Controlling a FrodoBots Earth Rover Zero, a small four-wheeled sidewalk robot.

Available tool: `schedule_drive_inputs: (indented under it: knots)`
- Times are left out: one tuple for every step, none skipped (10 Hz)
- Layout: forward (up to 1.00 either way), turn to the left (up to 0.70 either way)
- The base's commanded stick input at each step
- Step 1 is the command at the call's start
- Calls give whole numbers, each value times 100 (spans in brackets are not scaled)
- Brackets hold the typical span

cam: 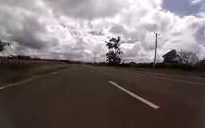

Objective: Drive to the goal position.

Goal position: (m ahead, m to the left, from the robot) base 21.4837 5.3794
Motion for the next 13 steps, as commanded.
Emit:
schedule_drive_inputs:
  knots:
    - [100, 0]
    - [100, 4]
    - [100, 6]
    - [100, 8]
    - [100, 8]
    - [100, 9]
    - [100, 9]
    - [100, 9]
    - [100, 16]
    - [100, 17]
    - [100, 18]
    - [100, 20]
    - [100, 21]
